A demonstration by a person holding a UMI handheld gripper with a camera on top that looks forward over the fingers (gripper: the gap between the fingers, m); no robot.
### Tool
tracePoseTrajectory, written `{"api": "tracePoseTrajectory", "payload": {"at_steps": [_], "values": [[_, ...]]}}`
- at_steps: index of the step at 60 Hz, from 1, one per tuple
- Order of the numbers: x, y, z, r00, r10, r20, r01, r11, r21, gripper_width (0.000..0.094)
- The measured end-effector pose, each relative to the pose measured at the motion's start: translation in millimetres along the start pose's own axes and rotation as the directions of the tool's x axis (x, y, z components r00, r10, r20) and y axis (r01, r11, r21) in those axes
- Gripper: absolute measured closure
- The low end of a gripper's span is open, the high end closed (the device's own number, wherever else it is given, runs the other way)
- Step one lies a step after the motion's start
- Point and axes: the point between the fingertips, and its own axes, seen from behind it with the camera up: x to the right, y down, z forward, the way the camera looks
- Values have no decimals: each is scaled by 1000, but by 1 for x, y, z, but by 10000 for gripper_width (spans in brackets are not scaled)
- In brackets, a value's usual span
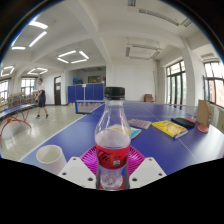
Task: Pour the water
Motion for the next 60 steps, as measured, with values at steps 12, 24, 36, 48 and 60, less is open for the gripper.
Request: {"api": "tracePoseTrajectory", "payload": {"at_steps": [12, 24, 36, 48, 60], "values": [[-4, 4, -2, 1000, 7, -3, -7, 1000, -16, 455], [5, 6, -39, 999, 11, -43, -18, 987, -157, 105], [-4, -9, -158, 992, -57, -111, 30, 973, -230, 88], [-31, -13, -277, 987, -24, -159, -22, 959, -282, 80], [-52, -15, -343, 983, -39, -177, -12, 960, -279, 84]]}}
